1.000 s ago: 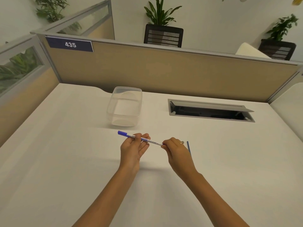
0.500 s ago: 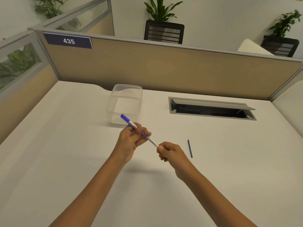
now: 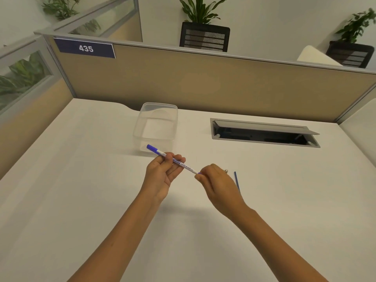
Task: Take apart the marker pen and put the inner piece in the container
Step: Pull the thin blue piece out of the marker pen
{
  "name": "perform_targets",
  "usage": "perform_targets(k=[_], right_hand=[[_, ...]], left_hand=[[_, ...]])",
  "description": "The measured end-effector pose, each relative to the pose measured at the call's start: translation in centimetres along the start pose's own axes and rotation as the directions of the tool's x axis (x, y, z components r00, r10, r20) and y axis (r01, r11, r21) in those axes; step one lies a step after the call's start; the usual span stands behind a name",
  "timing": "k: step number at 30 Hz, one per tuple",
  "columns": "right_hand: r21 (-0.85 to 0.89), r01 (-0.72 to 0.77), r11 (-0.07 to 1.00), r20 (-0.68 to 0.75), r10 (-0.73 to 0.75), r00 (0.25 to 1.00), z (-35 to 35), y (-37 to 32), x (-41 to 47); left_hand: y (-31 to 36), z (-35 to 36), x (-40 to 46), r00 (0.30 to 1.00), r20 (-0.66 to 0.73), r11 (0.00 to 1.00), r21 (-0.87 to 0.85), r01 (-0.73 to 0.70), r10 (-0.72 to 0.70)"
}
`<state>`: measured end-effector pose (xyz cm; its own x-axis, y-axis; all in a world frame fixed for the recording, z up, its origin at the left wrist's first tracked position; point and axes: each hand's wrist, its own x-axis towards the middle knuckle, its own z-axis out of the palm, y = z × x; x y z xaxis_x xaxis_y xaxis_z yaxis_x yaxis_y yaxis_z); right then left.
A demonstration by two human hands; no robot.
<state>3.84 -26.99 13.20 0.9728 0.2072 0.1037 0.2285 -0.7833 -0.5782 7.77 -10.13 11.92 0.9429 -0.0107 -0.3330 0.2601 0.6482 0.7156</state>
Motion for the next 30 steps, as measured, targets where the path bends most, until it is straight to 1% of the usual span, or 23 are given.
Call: perform_targets(k=[1,2,4,7,9,10,11,12,13,14,15,16,17,18,19,20,21,22,23,25,27,29,30], right_hand=[[-0.149,0.088,0.985,-0.033,-0.094,0.995,0.1,0.2,0.0],[-0.216,0.139,0.966,-0.051,-0.153,0.987,0.1,0.3,-0.1],[-0.192,0.166,0.967,-0.087,-0.186,0.979,0.0,0.3,-0.2],[0.065,0.103,0.993,-0.175,-0.091,0.980,0.1,-0.3,-0.5],[0.354,-0.026,0.935,-0.167,0.090,0.982,0.4,-1.3,-0.6],[0.544,-0.136,0.828,-0.105,0.228,0.968,0.4,-1.8,-0.6],[0.723,-0.272,0.635,0.021,0.374,0.927,0.3,-2.0,-0.5],[0.846,-0.403,0.349,0.222,0.456,0.862,0.1,-2.1,-0.3],[0.867,-0.497,0.029,0.437,0.435,0.787,-0.1,-2.1,-0.1],[0.809,-0.549,-0.209,0.586,0.360,0.726,-0.4,-2.1,0.0],[0.761,-0.570,-0.309,0.647,0.309,0.697,-0.7,-2.0,0.1],[0.753,-0.585,-0.300,0.657,0.297,0.693,-1.0,-2.0,0.1],[0.787,-0.597,-0.159,0.612,0.334,0.717,-1.1,-2.0,0.2],[0.805,-0.581,0.120,0.497,0.401,0.770,-1.0,-2.0,0.1],[0.723,-0.511,0.465,0.325,0.424,0.845,-1.0,-2.0,0.0],[0.537,-0.365,0.761,0.131,0.352,0.927,-0.9,-1.8,-0.1],[0.285,-0.193,0.939,-0.024,0.208,0.978,-0.5,-1.3,-0.2],[0.047,-0.046,0.998,-0.103,0.051,0.993,-0.3,-0.8,-0.2],[-0.122,0.049,0.991,-0.128,-0.065,0.990,-0.4,-0.6,-0.2],[-0.257,0.138,0.956,-0.121,-0.174,0.977,-0.6,-0.2,-0.1],[-0.204,0.131,0.970,-0.145,-0.162,0.976,-0.5,-0.1,-0.1],[0.019,0.058,0.998,-0.192,-0.053,0.980,-0.3,-0.4,-0.2],[0.167,-0.009,0.986,-0.184,0.040,0.982,-0.2,-0.7,-0.2]], left_hand=[[-0.1,0.2,-0.1,0.999,-0.035,0.999,-0.035,0.029,-0.030],[-0.2,0.5,-0.3,0.997,-0.058,0.996,-0.065,0.054,-0.058],[-0.3,0.9,-0.6,0.993,-0.070,0.991,-0.101,0.083,-0.091],[0.0,1.3,-0.9,0.996,-0.035,0.991,-0.106,0.081,-0.085],[0.4,1.5,-0.9,0.998,-0.004,0.995,-0.081,0.055,-0.055],[0.6,1.7,-0.9,0.999,0.012,0.998,-0.059,0.035,-0.034],[0.7,1.8,-0.8,1.000,0.028,0.999,-0.034,0.013,-0.012],[0.8,1.9,-0.8,0.999,0.042,1.000,-0.006,-0.008,0.008],[0.9,1.9,-0.8,0.998,0.050,0.999,0.021,-0.027,0.026],[1.0,1.9,-0.8,0.998,0.055,0.998,0.042,-0.044,0.041],[1.0,1.8,-0.8,0.997,0.057,0.997,0.054,-0.057,0.054],[1.1,1.8,-0.8,0.996,0.054,0.996,0.058,-0.068,0.064],[1.1,1.7,-0.9,0.996,0.047,0.996,0.055,-0.074,0.072],[1.0,1.7,-0.9,0.997,0.035,0.996,0.044,-0.075,0.074],[1.0,1.7,-1.0,0.997,0.018,0.997,0.025,-0.070,0.069],[1.0,1.7,-1.1,0.998,-0.003,0.998,0.001,-0.058,0.058],[0.9,1.7,-1.1,0.999,-0.026,0.999,-0.023,-0.041,0.040],[0.9,1.7,-1.2,0.999,-0.048,0.999,-0.043,-0.021,0.019],[0.8,1.6,-1.2,0.998,-0.063,0.998,-0.058,-0.003,-0.001],[0.6,1.7,-1.3,0.997,-0.067,0.997,-0.076,0.023,-0.028],[0.4,1.8,-1.4,0.998,-0.054,0.996,-0.080,0.031,-0.035],[0.3,1.8,-1.3,0.999,-0.030,0.997,-0.070,0.012,-0.014],[0.3,1.9,-1.3,1.000,-0.015,0.998,-0.061,-0.007,0.006]])
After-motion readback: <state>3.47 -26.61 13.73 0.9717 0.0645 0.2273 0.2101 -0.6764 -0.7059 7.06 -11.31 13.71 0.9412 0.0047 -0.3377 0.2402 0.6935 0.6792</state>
